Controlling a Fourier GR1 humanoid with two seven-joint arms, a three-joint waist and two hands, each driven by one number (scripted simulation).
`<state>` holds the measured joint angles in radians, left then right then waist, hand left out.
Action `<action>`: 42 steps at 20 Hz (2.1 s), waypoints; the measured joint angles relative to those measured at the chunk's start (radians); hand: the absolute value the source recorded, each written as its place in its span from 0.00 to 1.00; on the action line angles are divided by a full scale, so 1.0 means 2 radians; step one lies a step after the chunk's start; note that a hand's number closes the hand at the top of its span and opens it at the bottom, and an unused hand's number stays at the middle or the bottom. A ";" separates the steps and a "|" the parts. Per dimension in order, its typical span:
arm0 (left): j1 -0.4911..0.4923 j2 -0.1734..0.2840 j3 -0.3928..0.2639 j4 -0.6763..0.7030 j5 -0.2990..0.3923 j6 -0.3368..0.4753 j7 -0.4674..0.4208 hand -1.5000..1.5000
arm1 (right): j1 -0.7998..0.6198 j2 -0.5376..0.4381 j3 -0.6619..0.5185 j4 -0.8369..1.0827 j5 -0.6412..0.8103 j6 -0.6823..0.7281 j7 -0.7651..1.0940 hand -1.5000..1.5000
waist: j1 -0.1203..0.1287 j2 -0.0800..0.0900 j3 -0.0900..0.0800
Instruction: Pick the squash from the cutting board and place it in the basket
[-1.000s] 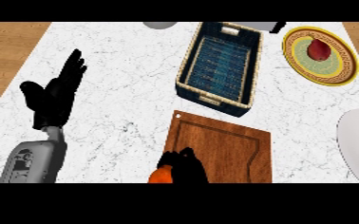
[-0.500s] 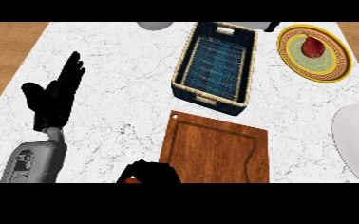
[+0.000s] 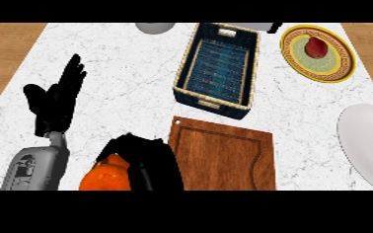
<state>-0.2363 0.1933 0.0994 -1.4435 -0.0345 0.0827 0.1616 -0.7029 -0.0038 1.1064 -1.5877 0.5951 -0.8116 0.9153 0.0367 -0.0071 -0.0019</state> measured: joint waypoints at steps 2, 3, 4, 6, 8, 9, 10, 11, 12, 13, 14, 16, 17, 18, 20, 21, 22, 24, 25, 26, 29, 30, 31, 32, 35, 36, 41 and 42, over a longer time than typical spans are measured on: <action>-0.007 0.005 0.004 0.004 0.002 -0.002 0.003 0.50 | -0.041 0.000 -0.021 0.000 -0.001 0.006 0.032 1.00 | -0.001 0.000 0.000; -0.005 0.008 0.007 0.005 0.005 -0.006 0.002 0.50 | -0.060 0.000 -0.034 0.002 -0.001 0.005 0.044 1.00 | 0.000 0.000 0.000; -0.004 0.009 0.006 0.001 0.005 -0.008 0.004 0.50 | -0.076 0.000 -0.044 0.004 -0.001 0.003 0.056 1.00 | 0.000 0.000 0.000; -0.001 0.008 0.005 -0.004 0.005 -0.008 0.006 0.50 | -0.109 -0.001 -0.069 0.012 -0.003 -0.002 0.069 1.00 | 0.001 0.000 0.000; -0.002 0.009 0.007 0.002 0.005 -0.009 0.003 0.50 | -0.147 -0.001 -0.095 0.028 -0.006 -0.001 0.078 1.00 | 0.001 0.000 0.000; -0.003 0.007 0.005 0.001 0.004 -0.008 0.004 0.50 | -0.164 -0.002 -0.103 0.043 -0.009 -0.004 0.080 1.00 | 0.003 0.001 0.000; -0.001 0.007 0.005 0.001 0.005 -0.010 0.000 0.50 | -0.183 -0.002 -0.114 0.057 -0.012 -0.005 0.083 1.00 | 0.004 0.001 0.000; 0.003 0.006 0.005 0.001 0.004 -0.009 -0.002 0.50 | -0.196 -0.002 -0.119 0.068 -0.013 -0.005 0.086 1.00 | 0.002 0.001 0.000; 0.002 0.006 0.004 -0.001 0.003 -0.008 0.000 0.50 | -0.212 -0.001 -0.128 0.082 -0.017 -0.004 0.090 1.00 | 0.003 0.001 0.000; 0.001 0.007 0.005 -0.003 0.005 -0.009 0.004 0.50 | -0.227 -0.001 -0.137 0.098 -0.021 -0.004 0.092 1.00 | 0.003 0.002 0.000; -0.002 0.006 0.004 0.000 0.004 -0.008 0.003 0.50 | -0.241 -0.001 -0.144 0.114 -0.027 -0.004 0.094 1.00 | 0.002 0.002 0.000; -0.004 0.009 0.007 -0.001 0.005 -0.009 0.005 0.50 | -0.270 -0.001 -0.160 0.144 -0.037 -0.001 0.098 1.00 | 0.002 0.003 0.000; -0.006 0.007 0.006 -0.001 0.003 -0.007 0.007 0.50 | -0.283 -0.001 -0.165 0.162 -0.041 -0.001 0.098 1.00 | 0.001 0.003 0.000; -0.006 0.009 0.007 0.002 0.003 -0.008 0.006 0.50 | -0.299 0.000 -0.172 0.179 -0.046 0.003 0.101 1.00 | 0.001 0.003 0.000; 0.002 0.004 0.003 -0.006 0.002 -0.007 0.002 0.50 | -0.325 0.000 -0.183 0.212 -0.058 0.011 0.103 1.00 | 0.002 0.004 0.000; 0.001 0.004 0.004 -0.004 0.001 -0.007 0.000 0.50 | -0.335 0.001 -0.186 0.227 -0.067 0.013 0.102 1.00 | 0.001 0.004 0.000; -0.005 0.007 0.008 -0.004 0.005 -0.009 0.004 0.50 | -0.341 0.001 -0.192 0.242 -0.074 0.015 0.099 1.00 | 0.000 0.005 0.000; -0.007 0.005 0.009 0.005 0.002 -0.006 -0.004 0.50 | -0.352 0.001 -0.191 0.267 -0.089 0.014 0.092 1.00 | -0.001 0.005 0.000; -0.004 0.006 0.008 0.000 0.002 -0.008 -0.002 0.50 | -0.356 0.002 -0.193 0.284 -0.095 0.013 0.087 1.00 | 0.000 0.006 0.000; 0.000 0.006 0.009 0.002 0.002 -0.007 -0.005 0.50 | -0.356 0.002 -0.195 0.299 -0.100 0.013 0.081 1.00 | 0.000 0.006 0.000; -0.004 0.008 0.011 -0.002 0.004 -0.009 0.000 0.50 | -0.357 0.002 -0.198 0.339 -0.119 0.014 0.065 1.00 | 0.000 0.007 0.000; -0.009 0.010 0.014 0.001 0.007 -0.012 0.001 0.50 | -0.357 0.002 -0.199 0.350 -0.128 0.016 0.060 1.00 | 0.000 0.007 0.000; -0.006 0.010 0.016 0.003 0.007 -0.012 -0.002 0.50 | -0.356 0.002 -0.202 0.359 -0.132 0.020 0.056 1.00 | -0.001 0.007 0.000; -0.006 0.010 0.015 0.002 0.008 -0.013 -0.001 0.50 | -0.356 0.002 -0.203 0.372 -0.139 0.021 0.048 1.00 | 0.000 0.007 0.000; -0.010 0.006 0.010 -0.004 0.003 -0.007 0.012 0.50 | -0.351 0.002 -0.216 0.403 -0.151 0.032 0.022 1.00 | -0.002 0.007 0.000; -0.012 0.005 0.012 0.000 0.002 -0.005 0.010 0.50 | -0.349 0.002 -0.221 0.410 -0.153 0.036 0.014 1.00 | -0.004 0.007 0.000; -0.006 0.009 0.016 0.002 0.004 -0.010 0.004 0.50 | -0.331 -0.002 -0.259 0.450 -0.174 0.054 -0.060 1.00 | -0.006 0.007 0.001; 0.000 0.008 0.015 -0.009 0.003 -0.009 0.007 0.50 | -0.327 -0.006 -0.268 0.454 -0.178 0.061 -0.075 1.00 | -0.006 0.007 0.001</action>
<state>-0.2355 0.2085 0.1286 -1.4609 -0.0275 0.0647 0.1763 -1.3568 -0.0149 0.5697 -0.6789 0.2390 -0.6900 0.7645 0.0255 0.0064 -0.0005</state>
